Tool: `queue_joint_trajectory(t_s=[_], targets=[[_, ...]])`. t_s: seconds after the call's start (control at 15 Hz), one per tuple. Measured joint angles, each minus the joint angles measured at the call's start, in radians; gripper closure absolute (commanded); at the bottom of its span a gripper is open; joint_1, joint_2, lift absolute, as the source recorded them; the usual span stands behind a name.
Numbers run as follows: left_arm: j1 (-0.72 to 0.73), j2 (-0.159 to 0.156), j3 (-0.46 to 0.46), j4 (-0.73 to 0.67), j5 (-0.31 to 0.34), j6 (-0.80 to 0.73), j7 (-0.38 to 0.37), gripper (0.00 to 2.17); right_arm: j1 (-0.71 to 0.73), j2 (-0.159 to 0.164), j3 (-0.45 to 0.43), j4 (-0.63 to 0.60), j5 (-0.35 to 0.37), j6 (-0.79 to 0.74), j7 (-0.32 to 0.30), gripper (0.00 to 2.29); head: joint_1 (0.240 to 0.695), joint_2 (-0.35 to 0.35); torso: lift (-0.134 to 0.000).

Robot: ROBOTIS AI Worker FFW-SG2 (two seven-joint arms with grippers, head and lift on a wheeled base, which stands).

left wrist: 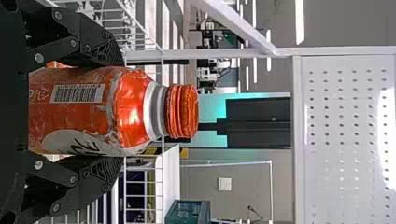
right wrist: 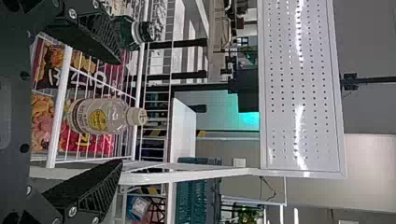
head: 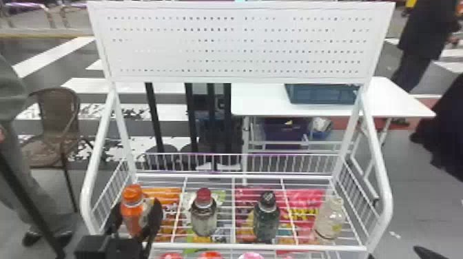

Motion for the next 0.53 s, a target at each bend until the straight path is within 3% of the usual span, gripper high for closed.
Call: queue_joint_trajectory(t_s=[0.27, 0.53], targets=[[0.179, 0.009, 0.041, -0.269, -0.046, 0.132, -0.007, 0.52, -0.004, -0.002, 0.004, 0.003, -0.002, 0.001, 0.001, 0.15, 0.499, 0.000, 0.000], [0.340, -0.001, 0.081, -0.448, -0.054, 0.191, 0.008, 0.52, -0.009, -0.001, 0.009, 0.008, -0.001, 0.001, 0.001, 0.15, 0.499, 0.000, 0.000]])
